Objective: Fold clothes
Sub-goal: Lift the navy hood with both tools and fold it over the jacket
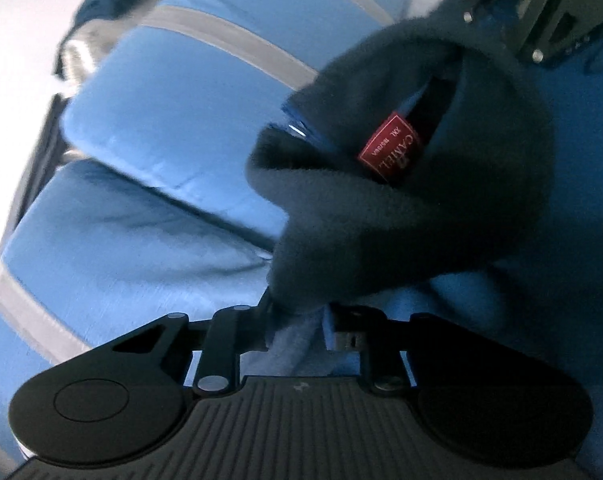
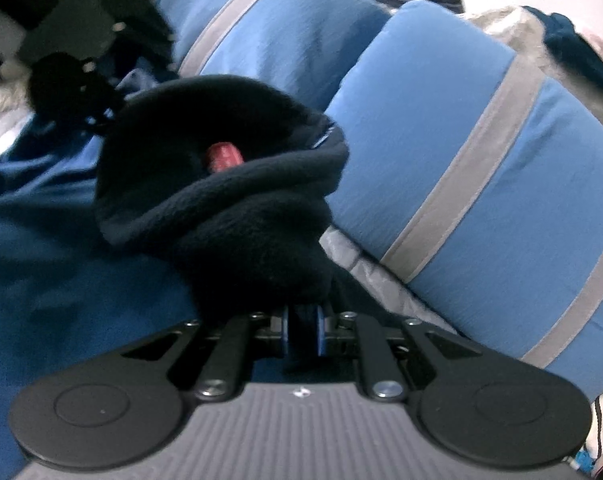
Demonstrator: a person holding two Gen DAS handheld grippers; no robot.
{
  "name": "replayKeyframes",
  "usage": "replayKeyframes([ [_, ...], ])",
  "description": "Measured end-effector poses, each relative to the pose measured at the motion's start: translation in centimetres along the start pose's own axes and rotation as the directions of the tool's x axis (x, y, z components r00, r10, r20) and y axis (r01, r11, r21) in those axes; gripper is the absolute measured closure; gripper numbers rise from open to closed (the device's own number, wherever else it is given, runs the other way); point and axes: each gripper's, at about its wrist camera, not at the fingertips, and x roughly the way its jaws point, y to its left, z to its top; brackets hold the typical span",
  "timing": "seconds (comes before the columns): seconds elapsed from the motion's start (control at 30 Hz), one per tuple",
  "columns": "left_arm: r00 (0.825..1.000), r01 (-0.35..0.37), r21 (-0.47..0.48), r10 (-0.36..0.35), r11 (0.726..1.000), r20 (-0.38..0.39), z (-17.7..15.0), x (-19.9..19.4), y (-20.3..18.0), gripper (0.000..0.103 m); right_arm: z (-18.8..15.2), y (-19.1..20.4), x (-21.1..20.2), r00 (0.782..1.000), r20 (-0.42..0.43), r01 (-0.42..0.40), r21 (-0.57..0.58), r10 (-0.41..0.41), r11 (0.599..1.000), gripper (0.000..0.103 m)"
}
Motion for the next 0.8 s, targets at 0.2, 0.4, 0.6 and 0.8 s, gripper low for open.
replayKeyframes([
  [0.2, 0.999, -0.049, 0.233, 0.042, 0.971, 0.034, -3.7, -2.1, -6.3, 0.083, -1.5, 3.1, -0.4, 1.0, 0.007, 0.006, -0.234, -0.005, 0.972, 0.089],
  [0.4, 0.994, -0.104, 0.31, 0.092, 0.945, 0.053, -5.9, -1.0, -9.4, 0.083, -3.4, 7.2, -0.6, 0.999, 0.023, 0.047, -0.508, -0.041, 0.86, 0.052],
  [0.6, 0.995, -0.1, 0.32, 0.089, 0.942, 0.048, -5.4, -1.4, -9.0, 0.066, -2.9, 7.3, -1.0, 0.998, 0.064, 0.054, -0.495, -0.025, 0.867, 0.016],
  [0.8, 0.994, 0.065, 0.096, -0.072, 0.993, 0.08, -4.9, -6.3, -6.7, 0.028, -0.8, 5.0, -4.1, 0.972, 0.003, -0.224, -0.267, 0.234, 0.937, 0.008],
])
